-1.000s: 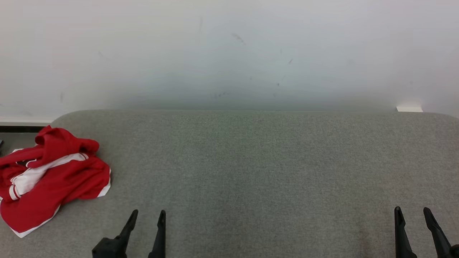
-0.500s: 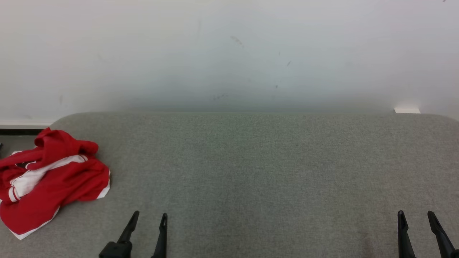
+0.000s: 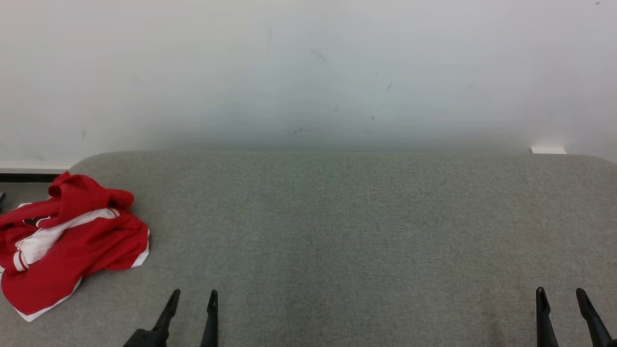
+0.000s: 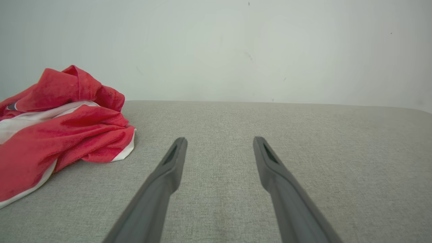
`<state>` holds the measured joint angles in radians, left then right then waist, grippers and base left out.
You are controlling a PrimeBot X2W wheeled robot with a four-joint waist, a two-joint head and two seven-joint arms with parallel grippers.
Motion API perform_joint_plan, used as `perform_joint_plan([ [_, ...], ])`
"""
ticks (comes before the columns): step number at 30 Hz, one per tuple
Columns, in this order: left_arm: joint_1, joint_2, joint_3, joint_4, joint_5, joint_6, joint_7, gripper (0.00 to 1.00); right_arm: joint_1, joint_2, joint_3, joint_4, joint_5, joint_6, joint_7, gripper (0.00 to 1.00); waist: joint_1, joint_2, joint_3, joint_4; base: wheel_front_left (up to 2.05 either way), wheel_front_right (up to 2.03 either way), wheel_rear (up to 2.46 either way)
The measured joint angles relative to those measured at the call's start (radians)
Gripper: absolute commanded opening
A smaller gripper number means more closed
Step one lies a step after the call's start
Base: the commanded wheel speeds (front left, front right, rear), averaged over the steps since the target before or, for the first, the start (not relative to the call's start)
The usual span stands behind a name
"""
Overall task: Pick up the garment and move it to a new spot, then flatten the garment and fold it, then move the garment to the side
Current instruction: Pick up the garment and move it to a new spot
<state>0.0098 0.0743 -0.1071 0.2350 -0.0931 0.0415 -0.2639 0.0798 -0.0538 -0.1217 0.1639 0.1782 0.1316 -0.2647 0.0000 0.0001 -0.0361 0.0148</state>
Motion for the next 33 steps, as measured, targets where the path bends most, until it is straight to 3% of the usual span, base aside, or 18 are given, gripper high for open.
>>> perform_joint_plan([
  [8,-0.001,-0.011,0.015,0.006,-0.002,-0.016,0.0,1.0,0.003,-0.006,0.003,0.0,0.009,0.0,0.0,1.0,0.0,0.0,-0.002,0.007,0.0,0.0,0.0],
  [14,-0.006,-0.018,0.014,0.001,0.005,-0.022,0.0,1.0,0.015,-0.007,0.003,-0.009,0.014,0.0,0.0,1.0,0.0,0.0,0.0,0.05,0.0,0.0,0.0],
  [33,0.042,-0.02,0.074,-0.039,0.023,-0.016,0.0,1.0,-0.02,0.001,0.181,0.022,0.042,0.0,0.0,1.0,0.0,-0.0001,0.003,0.405,0.0,0.0,0.0],
])
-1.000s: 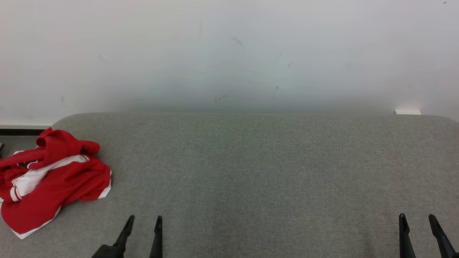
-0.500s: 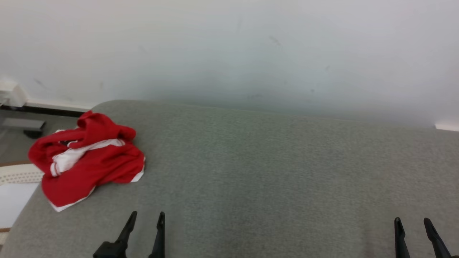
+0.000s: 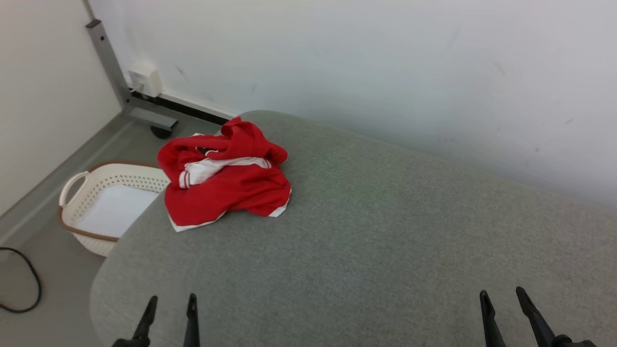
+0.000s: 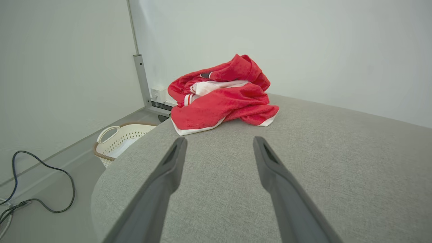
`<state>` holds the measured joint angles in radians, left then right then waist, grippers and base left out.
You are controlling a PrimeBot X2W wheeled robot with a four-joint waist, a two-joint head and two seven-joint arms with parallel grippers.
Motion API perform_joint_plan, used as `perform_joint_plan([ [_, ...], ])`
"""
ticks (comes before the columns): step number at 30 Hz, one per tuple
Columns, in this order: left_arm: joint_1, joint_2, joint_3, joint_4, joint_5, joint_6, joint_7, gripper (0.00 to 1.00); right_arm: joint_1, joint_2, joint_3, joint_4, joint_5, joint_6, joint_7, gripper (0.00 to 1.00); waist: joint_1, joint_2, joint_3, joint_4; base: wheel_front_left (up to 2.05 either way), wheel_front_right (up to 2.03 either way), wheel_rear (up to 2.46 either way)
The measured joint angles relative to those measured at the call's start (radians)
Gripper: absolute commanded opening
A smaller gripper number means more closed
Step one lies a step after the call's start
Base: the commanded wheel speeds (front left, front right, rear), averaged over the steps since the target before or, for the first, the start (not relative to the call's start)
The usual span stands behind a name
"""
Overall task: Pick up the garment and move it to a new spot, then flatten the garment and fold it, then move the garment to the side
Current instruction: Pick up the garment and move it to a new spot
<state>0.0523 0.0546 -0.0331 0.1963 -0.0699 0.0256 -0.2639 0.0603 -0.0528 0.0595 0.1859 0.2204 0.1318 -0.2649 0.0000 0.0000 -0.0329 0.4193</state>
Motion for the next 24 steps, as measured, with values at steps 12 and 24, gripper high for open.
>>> perform_joint_plan([
  [12,-0.087,0.028,0.039,-0.011,-0.02,-0.054,0.0,1.0,-0.05,-0.032,0.031,-0.024,0.001,0.0,0.0,1.0,0.0,0.0001,0.082,-0.006,0.0,0.0,0.0],
  [24,-0.601,0.236,0.085,0.113,-0.124,-0.136,0.23,1.0,-0.234,-0.188,0.047,-0.104,-0.009,0.0,0.009,1.0,0.0003,0.0,0.35,-0.106,0.0,0.0,0.0],
])
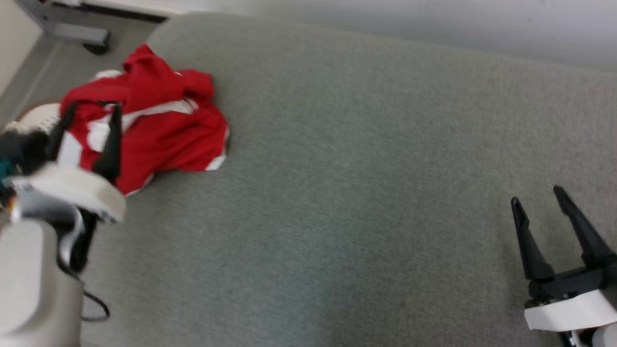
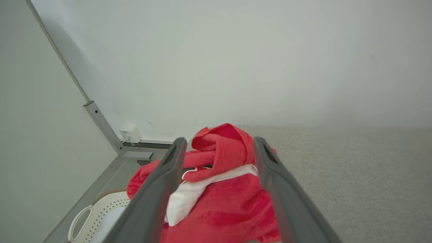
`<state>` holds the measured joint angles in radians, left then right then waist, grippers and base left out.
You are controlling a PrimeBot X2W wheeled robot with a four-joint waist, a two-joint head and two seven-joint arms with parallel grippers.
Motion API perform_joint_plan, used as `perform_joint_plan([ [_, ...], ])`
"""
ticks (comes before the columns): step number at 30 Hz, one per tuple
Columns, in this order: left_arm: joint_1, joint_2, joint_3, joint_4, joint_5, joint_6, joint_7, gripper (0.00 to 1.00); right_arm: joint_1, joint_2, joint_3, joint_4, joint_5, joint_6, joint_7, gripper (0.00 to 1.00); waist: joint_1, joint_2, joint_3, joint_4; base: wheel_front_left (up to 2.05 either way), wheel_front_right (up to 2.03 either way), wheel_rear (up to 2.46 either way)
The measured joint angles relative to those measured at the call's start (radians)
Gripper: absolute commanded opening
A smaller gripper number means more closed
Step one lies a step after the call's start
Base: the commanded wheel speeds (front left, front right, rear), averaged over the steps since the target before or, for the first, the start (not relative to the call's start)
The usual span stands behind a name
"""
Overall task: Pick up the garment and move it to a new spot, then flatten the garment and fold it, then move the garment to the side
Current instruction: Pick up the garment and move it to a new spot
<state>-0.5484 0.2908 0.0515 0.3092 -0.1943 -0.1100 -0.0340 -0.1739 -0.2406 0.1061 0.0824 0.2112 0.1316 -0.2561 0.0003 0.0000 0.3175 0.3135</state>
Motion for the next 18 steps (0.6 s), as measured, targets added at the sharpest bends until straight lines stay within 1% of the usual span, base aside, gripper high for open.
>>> perform_joint_plan([
  [2,-0.081,0.028,-0.01,0.052,-0.005,-0.004,0.054,1.0,-0.018,-0.019,0.002,-0.017,0.0,0.0,0.005,1.0,0.0001,0.0,0.045,-0.02,0.0,0.0,0.0],
  [4,-0.149,0.038,-0.007,0.117,-0.03,-0.008,0.107,1.0,-0.032,-0.033,0.006,-0.034,0.0,0.0,0.013,1.0,0.0001,0.0,0.087,-0.041,0.0,0.0,0.0],
  [8,-0.28,0.083,-0.005,0.256,-0.055,-0.012,0.154,1.0,-0.052,-0.053,0.008,-0.072,0.0,0.0,0.028,1.0,0.0001,0.0,0.159,-0.086,0.0,0.0,0.0],
  [11,-0.34,0.107,0.002,0.373,-0.051,0.02,0.179,1.0,-0.056,-0.061,0.012,-0.097,0.0,0.0,0.035,1.0,0.0002,0.0,0.201,-0.123,0.0,0.0,0.0],
  [13,-0.367,0.109,0.01,0.442,-0.055,0.044,0.2,1.0,-0.058,-0.063,0.012,-0.114,0.0,0.0,0.036,1.0,0.0001,0.0,0.222,-0.146,0.0,0.0,0.0],
  [15,-0.383,0.113,0.013,0.507,-0.055,0.055,0.224,1.0,-0.054,-0.061,0.01,-0.125,0.001,0.0,0.037,1.0,0.0,0.0,0.238,-0.167,0.0,0.0,0.0],
  [16,-0.392,0.116,0.02,0.533,-0.058,0.069,0.227,0.84,-0.052,-0.06,0.007,-0.131,0.001,0.0,0.038,1.0,0.0,0.0,0.244,-0.176,0.0,0.0,0.0],
  [17,-0.402,0.124,0.019,0.556,-0.058,0.073,0.229,0.11,-0.051,-0.057,0.005,-0.133,0.001,0.0,0.038,1.0,0.0,0.0,0.249,-0.184,0.0,0.0,0.0],
  [18,-0.411,0.132,0.018,0.575,-0.055,0.079,0.229,0.0,-0.049,-0.053,0.004,-0.134,0.001,0.0,0.038,1.0,0.0,0.0,0.252,-0.19,0.0,0.0,0.0],
])
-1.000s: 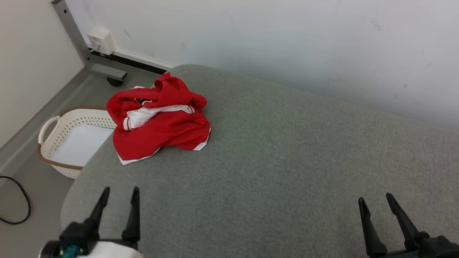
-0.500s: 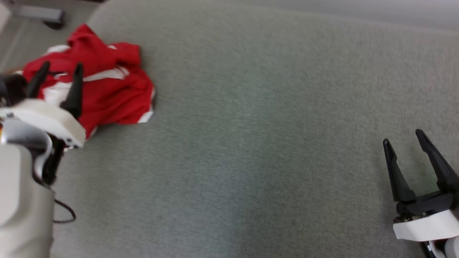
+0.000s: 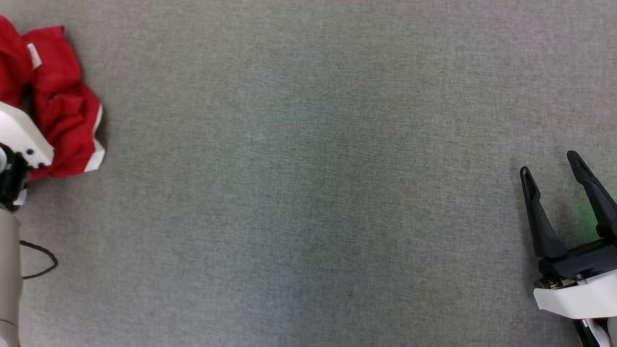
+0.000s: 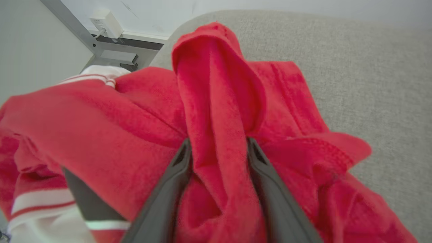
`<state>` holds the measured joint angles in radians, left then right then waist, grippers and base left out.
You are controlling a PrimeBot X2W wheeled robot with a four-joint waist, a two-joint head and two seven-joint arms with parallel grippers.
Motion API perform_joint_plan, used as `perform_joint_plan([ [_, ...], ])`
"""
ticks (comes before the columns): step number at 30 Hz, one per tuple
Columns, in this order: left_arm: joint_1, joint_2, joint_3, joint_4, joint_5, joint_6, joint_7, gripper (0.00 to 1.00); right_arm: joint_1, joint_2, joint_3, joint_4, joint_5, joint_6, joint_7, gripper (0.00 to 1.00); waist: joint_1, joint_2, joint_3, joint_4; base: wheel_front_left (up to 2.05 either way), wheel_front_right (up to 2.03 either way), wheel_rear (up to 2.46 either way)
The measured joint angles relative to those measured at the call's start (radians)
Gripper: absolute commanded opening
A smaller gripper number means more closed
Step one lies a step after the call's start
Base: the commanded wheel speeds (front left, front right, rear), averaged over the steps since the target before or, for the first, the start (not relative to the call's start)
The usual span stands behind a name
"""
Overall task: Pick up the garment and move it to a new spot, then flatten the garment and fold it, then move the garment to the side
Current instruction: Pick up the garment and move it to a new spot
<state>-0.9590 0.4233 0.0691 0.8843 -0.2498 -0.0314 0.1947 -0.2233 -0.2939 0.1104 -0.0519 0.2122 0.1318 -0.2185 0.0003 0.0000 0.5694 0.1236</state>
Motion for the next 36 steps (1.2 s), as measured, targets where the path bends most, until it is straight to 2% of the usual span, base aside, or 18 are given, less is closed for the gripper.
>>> perform_joint_plan([
  [9,-0.079,0.054,0.003,0.079,0.001,0.0,-0.092,0.0,0.012,0.035,0.018,0.05,0.005,0.0,-0.017,1.0,-0.0001,0.0,-0.053,-0.003,0.0,0.0,0.0],
  [18,-0.148,0.072,-0.031,-0.03,0.0,-0.05,-0.145,0.0,0.053,0.088,0.047,0.133,0.03,0.0,-0.039,1.0,-0.0003,0.0,-0.189,-0.001,0.0,0.0,0.0],
  [25,-0.127,0.009,-0.112,-0.269,-0.028,-0.086,-0.106,0.0,0.111,0.137,0.037,0.156,0.044,0.0,-0.044,1.0,-0.0004,0.0001,-0.313,-0.01,0.0,0.0,0.0],
  [31,0.001,-0.047,-0.208,-0.561,-0.092,-0.094,0.01,0.0,0.179,0.174,0.014,0.148,0.049,0.0,-0.046,1.0,-0.0005,0.0001,-0.416,-0.038,0.0,0.0,0.0],
  [36,0.136,-0.123,-0.277,-0.793,-0.171,-0.095,0.111,0.0,0.222,0.195,0.002,0.139,0.052,0.0,-0.046,1.0,-0.0006,0.0001,-0.471,-0.083,0.0,0.0,0.0],
])
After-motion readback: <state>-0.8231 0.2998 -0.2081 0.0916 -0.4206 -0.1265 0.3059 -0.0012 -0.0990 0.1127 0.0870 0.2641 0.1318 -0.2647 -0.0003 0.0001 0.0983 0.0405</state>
